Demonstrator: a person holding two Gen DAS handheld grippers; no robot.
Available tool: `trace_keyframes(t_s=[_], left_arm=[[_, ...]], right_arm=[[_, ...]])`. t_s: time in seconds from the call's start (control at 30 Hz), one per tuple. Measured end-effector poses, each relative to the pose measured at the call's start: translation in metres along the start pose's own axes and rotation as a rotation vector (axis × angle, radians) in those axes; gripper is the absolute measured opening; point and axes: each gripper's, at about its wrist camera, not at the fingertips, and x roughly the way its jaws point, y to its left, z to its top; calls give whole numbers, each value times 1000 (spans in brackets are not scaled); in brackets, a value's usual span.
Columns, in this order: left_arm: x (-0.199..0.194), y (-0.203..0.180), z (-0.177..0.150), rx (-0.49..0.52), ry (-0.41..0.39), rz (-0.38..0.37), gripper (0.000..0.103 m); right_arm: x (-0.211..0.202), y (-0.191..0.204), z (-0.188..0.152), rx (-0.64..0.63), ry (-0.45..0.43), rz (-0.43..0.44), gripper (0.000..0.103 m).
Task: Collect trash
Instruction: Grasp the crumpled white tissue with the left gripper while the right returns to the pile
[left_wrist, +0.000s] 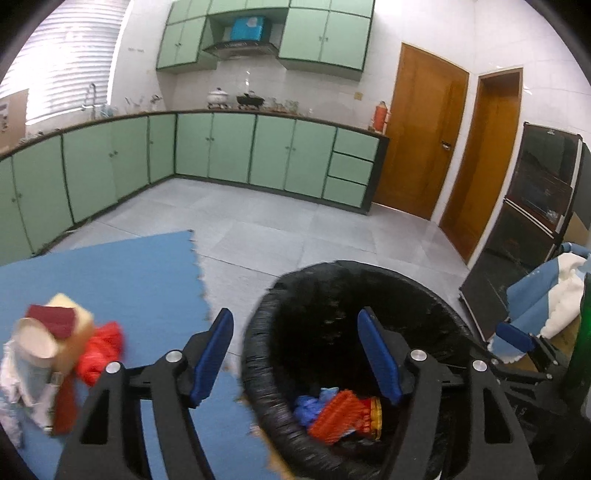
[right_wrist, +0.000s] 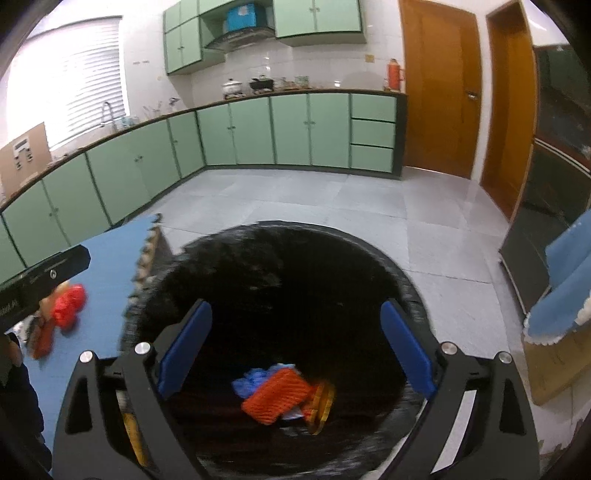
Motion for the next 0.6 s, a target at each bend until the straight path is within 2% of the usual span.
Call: trace_keyframes(t_s=[0.1, 0.3, 0.6], left_arm=[[-24, 26, -5, -13, -27, 52, 69], [-69, 88, -20, -44, -75, 213, 70], [-115, 170, -53, -92, -84, 432, 70]], right_arm=[[-4, 26, 2, -24, -10, 39, 90], [-5, 84, 1, -58, -22, 132, 90], [-9, 177, -8, -118, -43, 270, 90]])
